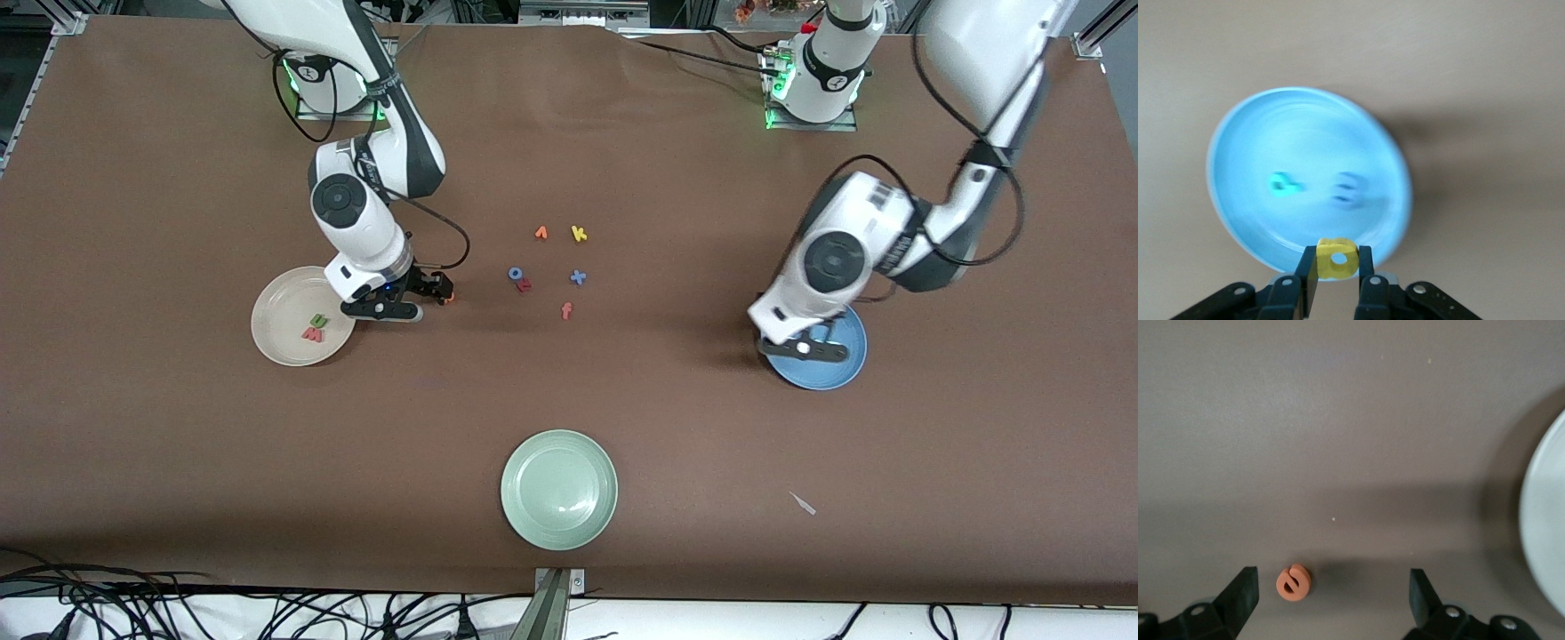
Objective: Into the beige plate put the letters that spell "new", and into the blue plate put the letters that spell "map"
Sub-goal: 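Place the yellow d on the blue plate while the right gripper grasps orange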
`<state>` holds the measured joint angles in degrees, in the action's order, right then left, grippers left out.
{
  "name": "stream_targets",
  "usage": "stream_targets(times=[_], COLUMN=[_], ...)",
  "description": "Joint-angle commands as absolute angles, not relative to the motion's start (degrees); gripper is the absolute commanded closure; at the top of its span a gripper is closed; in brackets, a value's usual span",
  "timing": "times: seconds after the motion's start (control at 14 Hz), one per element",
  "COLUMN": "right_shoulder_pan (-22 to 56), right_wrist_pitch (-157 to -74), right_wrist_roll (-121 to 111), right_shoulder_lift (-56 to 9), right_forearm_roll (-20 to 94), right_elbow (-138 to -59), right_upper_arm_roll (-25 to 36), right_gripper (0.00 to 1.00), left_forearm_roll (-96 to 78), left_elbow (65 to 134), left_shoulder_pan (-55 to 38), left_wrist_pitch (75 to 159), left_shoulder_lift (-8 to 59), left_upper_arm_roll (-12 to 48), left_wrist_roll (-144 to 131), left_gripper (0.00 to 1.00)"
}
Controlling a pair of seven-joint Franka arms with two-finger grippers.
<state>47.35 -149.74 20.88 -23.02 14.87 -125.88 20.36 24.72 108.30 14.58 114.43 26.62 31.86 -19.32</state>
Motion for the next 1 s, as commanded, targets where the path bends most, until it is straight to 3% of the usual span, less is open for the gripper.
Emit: stream_targets(times=[0.0, 0.36, 0.57, 0.93], right_shoulder_pan=[47.5, 47.4, 47.2, 47.3], right_wrist_pitch=[-153.4, -157.6, -157.8, -157.5], right_wrist_roll=[24.8, 28.2, 28.7, 28.7], right_shoulder_lift=[-23.3, -26.5, -27.3, -27.3], right_forearm_roll=[15.7, 15.8, 17.0, 18.6], right_elbow=[-127.6, -127.4, -127.2, -126.8], right_upper_arm_roll=[18.3, 16.3, 15.3, 14.4], right_gripper=[0.0, 0.02, 0.12, 0.28], left_forearm_roll=[23.5, 22.2, 22.1, 11.3], left_elbow=[109.5, 108.5, 105.4, 83.9], left_shoulder_pan=[16.3, 16.3, 16.3, 16.9], left_wrist_pitch=[113.8, 113.8, 112.5, 90.4], left_shoulder_lift=[26.1, 23.2, 18.1, 17.8], left_upper_arm_roll=[32.6, 32.8, 32.9, 32.3], left_wrist_roll=[-14.5, -13.9, -13.8, -12.4], left_gripper=[0.0, 0.0, 0.0, 0.0])
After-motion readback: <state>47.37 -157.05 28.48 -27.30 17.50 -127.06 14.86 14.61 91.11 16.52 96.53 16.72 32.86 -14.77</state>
